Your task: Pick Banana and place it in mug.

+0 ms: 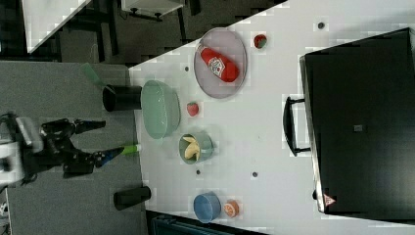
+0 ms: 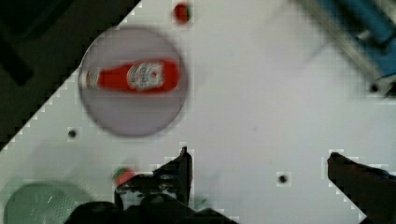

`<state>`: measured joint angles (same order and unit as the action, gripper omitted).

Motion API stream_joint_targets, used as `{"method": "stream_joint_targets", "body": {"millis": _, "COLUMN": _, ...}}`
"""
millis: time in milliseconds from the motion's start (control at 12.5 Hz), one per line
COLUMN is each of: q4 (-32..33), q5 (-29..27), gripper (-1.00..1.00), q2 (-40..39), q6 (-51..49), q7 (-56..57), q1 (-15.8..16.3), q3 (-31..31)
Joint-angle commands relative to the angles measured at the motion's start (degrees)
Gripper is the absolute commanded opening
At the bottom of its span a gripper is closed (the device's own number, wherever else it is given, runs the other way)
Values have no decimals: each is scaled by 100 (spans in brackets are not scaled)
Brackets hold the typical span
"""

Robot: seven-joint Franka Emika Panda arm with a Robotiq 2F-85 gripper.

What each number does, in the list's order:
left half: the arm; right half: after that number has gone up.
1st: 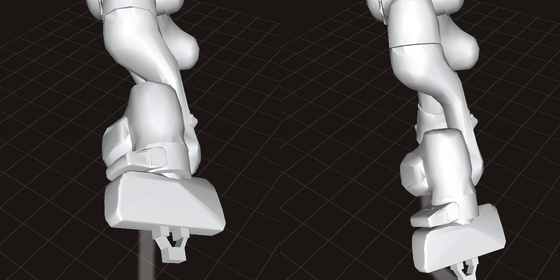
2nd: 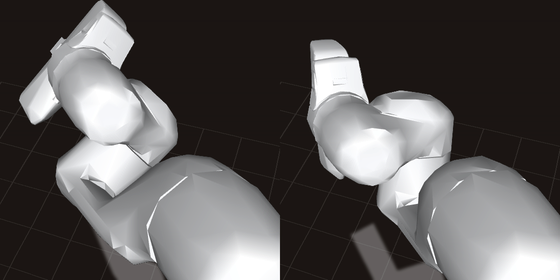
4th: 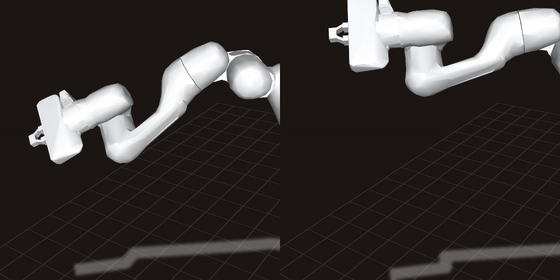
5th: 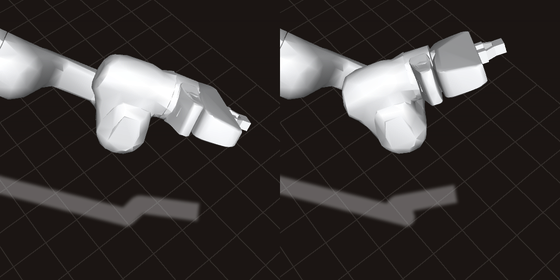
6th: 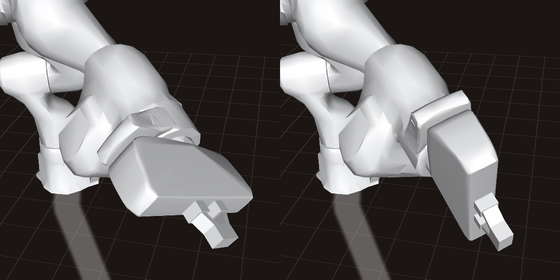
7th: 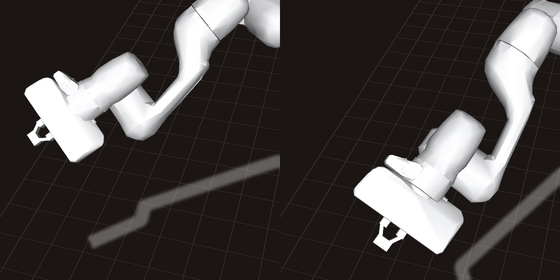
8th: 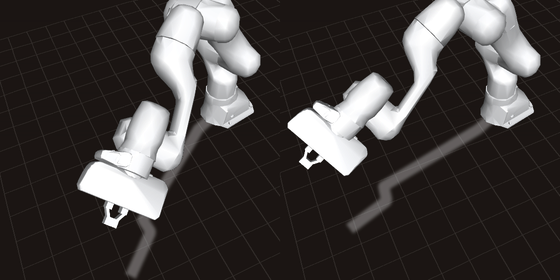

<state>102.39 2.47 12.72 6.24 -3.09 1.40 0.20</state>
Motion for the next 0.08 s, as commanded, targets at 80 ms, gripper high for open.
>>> {"method": "stream_joint_targets", "body": {"millis": 80, "q4": 98, "q5": -23, "gripper": 100, "q2": -230, "q6": -368, "q7": 593, "q1": -125, "q3": 355}}
